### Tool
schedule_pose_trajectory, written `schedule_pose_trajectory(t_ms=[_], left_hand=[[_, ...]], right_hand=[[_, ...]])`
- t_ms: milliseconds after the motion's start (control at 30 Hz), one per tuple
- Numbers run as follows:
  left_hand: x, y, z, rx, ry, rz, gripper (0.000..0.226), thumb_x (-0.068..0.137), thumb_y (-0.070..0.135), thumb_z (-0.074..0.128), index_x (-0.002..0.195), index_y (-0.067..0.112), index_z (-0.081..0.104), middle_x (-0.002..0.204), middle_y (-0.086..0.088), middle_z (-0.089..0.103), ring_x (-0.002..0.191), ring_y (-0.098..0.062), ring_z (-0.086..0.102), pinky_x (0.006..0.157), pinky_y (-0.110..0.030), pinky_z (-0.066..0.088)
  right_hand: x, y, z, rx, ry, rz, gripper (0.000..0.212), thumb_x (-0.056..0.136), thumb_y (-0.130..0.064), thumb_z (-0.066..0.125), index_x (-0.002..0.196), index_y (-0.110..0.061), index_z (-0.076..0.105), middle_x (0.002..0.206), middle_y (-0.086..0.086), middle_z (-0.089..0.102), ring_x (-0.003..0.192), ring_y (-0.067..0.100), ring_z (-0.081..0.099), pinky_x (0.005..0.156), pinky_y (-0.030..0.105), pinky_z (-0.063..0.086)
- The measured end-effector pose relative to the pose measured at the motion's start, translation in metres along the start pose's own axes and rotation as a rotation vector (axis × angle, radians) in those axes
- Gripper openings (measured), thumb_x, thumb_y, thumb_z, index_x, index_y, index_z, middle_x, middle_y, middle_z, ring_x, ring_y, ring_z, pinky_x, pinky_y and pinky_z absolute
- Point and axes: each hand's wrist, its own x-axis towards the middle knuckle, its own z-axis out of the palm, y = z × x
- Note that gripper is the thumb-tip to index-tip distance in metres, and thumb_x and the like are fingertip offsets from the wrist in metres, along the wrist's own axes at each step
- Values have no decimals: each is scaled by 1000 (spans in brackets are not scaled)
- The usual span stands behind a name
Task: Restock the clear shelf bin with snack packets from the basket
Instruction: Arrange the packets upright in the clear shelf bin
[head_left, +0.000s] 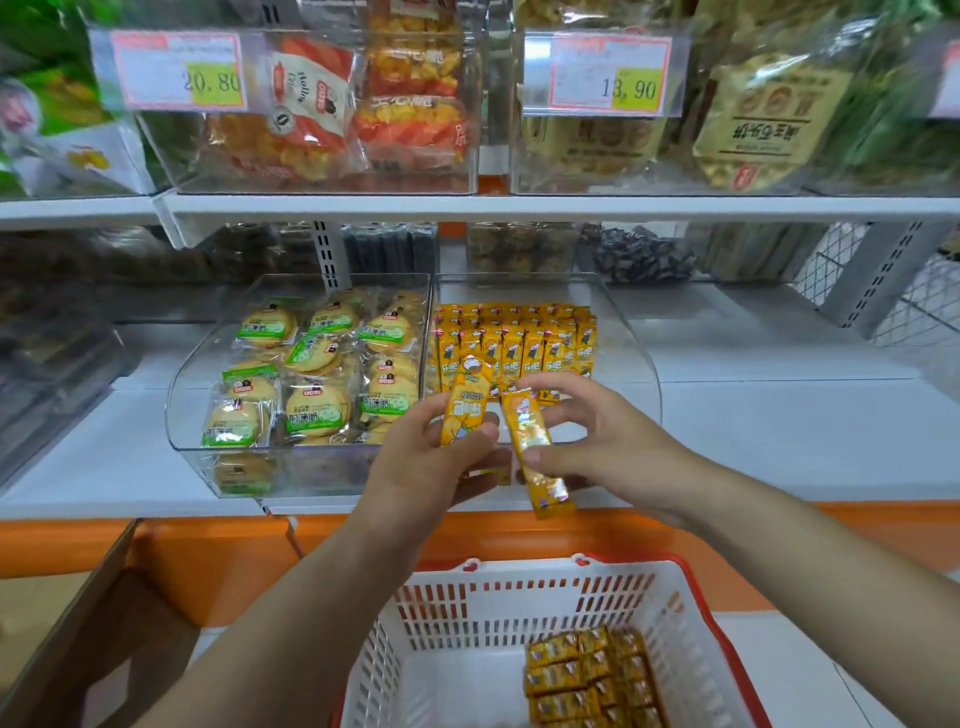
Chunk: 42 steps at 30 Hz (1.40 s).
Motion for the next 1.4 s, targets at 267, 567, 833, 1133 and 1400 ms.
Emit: schedule_pose_trajectory(t_ms=[267,567,833,1133,1400], left_hand=[[6,7,-20,71,-19,-30,26,94,7,70,118,17,65,103,-2,79,80,-17,77,61,-24,59],[19,1,-21,132,29,-31,22,92,7,71,106,23,68,98,-1,79,80,-18,78,63,-24,61],[33,-5,-14,127,58,-56,30,89,5,73,115,19,67,98,1,79,77,-18,78,57,-21,57],[37,-8,-7,104,63,-57,39,87,15,78,121,12,59,97,0,80,80,-20,79,59,-24,61],[31,-11,4,146,70,-24,39,87,9,78,124,9,67,97,-14,78,82,-22,78,66,-25,62]], right_hand=[[50,-9,-65,-319,307,-115,44,67,-3,86,90,-22,55,98,19,66,67,24,58,69,43,50],[145,19,-131,-1009,281,-70,51,72,-27,86,119,-26,67,118,2,69,91,13,55,75,25,39],[183,26,-137,-1126,116,121,43,75,-21,85,114,-22,66,115,3,59,98,20,56,77,27,43],[173,27,-133,-1189,207,98,43,82,-31,76,122,-24,62,125,5,61,109,25,59,92,37,52],[55,7,-67,-353,245,-246,26,87,-12,71,102,-34,70,101,-5,71,78,6,60,72,25,53]])
